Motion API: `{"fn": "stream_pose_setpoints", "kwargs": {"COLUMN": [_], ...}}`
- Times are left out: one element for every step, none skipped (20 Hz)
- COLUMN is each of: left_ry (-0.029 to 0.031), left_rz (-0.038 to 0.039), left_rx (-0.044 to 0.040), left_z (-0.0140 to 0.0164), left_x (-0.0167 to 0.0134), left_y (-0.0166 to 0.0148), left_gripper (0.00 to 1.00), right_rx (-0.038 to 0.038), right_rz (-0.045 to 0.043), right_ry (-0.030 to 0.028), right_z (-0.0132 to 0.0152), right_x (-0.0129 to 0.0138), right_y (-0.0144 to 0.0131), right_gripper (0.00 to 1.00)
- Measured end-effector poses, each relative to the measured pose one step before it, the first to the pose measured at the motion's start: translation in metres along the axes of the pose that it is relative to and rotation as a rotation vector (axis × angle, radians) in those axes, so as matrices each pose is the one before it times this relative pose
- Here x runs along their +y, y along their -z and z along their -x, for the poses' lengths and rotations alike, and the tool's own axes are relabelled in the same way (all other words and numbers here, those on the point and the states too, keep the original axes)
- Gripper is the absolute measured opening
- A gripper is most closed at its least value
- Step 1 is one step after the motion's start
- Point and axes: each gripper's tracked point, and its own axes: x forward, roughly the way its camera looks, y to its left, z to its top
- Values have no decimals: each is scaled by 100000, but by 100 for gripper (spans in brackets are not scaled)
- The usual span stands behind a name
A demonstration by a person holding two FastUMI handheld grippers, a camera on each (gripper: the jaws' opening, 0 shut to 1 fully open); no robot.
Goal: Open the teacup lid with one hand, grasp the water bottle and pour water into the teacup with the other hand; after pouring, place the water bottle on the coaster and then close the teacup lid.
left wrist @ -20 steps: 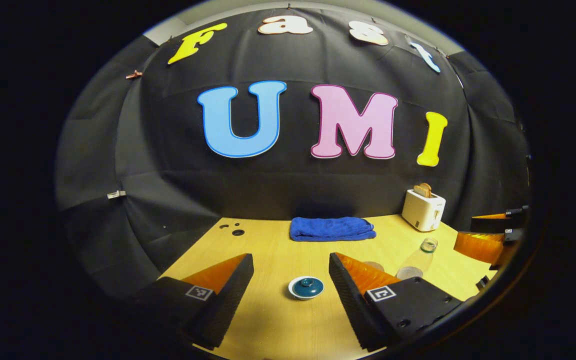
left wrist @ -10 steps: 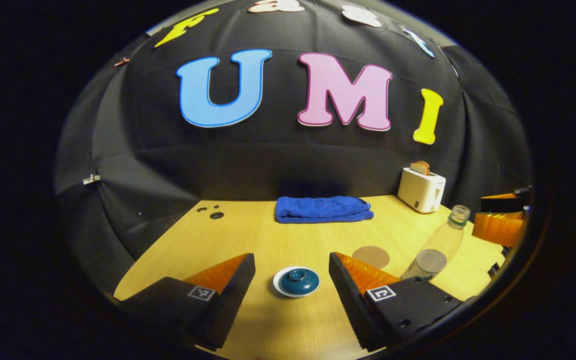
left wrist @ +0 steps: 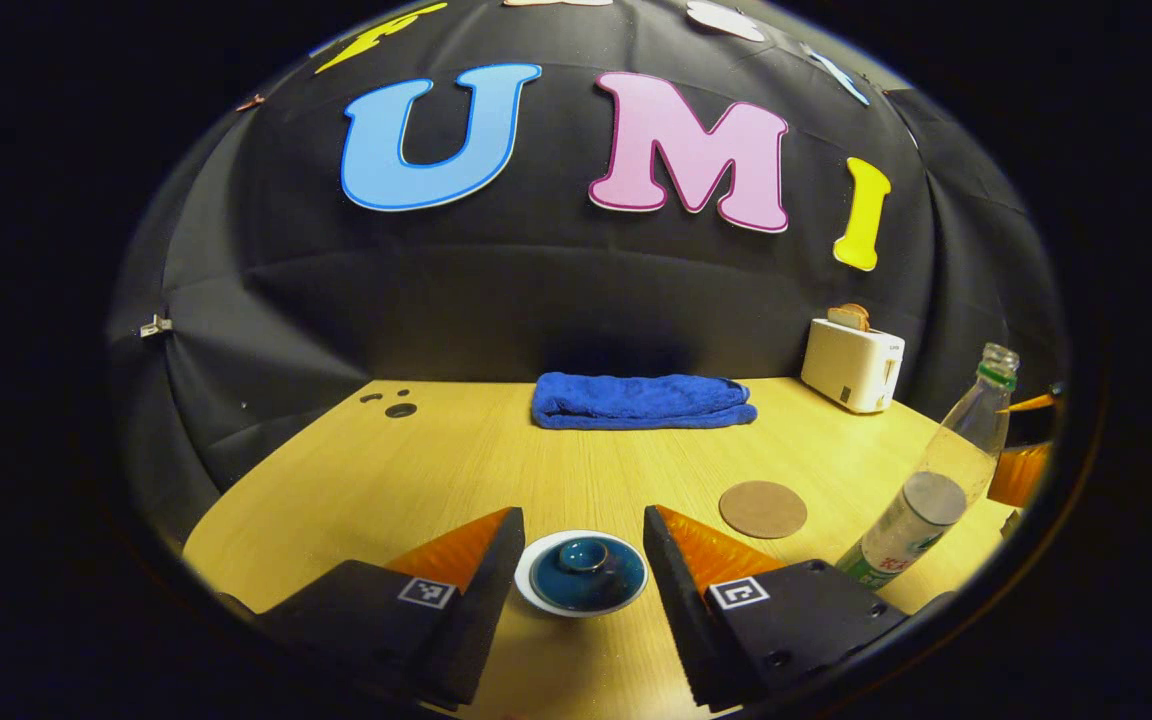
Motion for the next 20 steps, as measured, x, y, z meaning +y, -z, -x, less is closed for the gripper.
{"fn": "stream_pose_setpoints", "kwargs": {"left_ry": [-110,148,670,-279,309,435,294,359,-30,-263,-83,-249,-275,-296,34,101,-261,130,177,219], "left_rz": [1060,1053,453,-292,-329,-205,-411,-745,-1064,-1216,-1244,-888,-727,-448,-387,-585,-584,-371,-26,-76], "left_rx": [276,-201,-20,-85,188,344,484,264,-177,-642,-136,-48,-261,104,385,-264,-10,51,-703,-309], "left_z": [-276,-353,-209,-116,-299,-229,-207,-29,-160,37,-54,81,-7,-29,99,38,-20,-11,55,-47], "left_x": [77,30,-14,67,-50,-153,-68,-42,-23,105,-63,0,122,72,-11,-48,65,44,-80,-16], "left_y": [430,197,427,172,298,257,276,39,129,-138,44,8,31,158,114,27,-120,19,-255,-46], "left_gripper": [76,75,71,69,66,65,63,62,63,52,50,43,43,41,36,35,35,30,32,27], "right_rx": [544,737,309,-97,-258,-172,94,267,-90,-292,-512,-657,-407,-104,-101,-205,-422,-116,-15,121], "right_rz": [-430,-283,-273,-655,-618,-38,447,394,14,-38,126,100,186,321,193,-57,-224,-345,-439,-424], "right_ry": [-454,-371,79,267,279,495,403,252,-68,-40,160,-36,-104,45,113,161,409,390,362,485], "right_z": [-181,-78,-103,-43,-44,-163,-262,-56,-120,-209,-231,-171,-219,-251,-156,-79,-153,-131,-149,-219], "right_x": [162,227,40,-37,-57,-183,-109,-90,26,62,16,86,152,168,102,-80,12,37,-4,-28], "right_y": [292,422,267,117,123,93,128,338,20,-50,-100,-8,1,165,87,207,22,172,133,191], "right_gripper": [98,98,98,98,98,98,98,98,98,98,98,98,98,98,98,98,98,98,98,98]}}
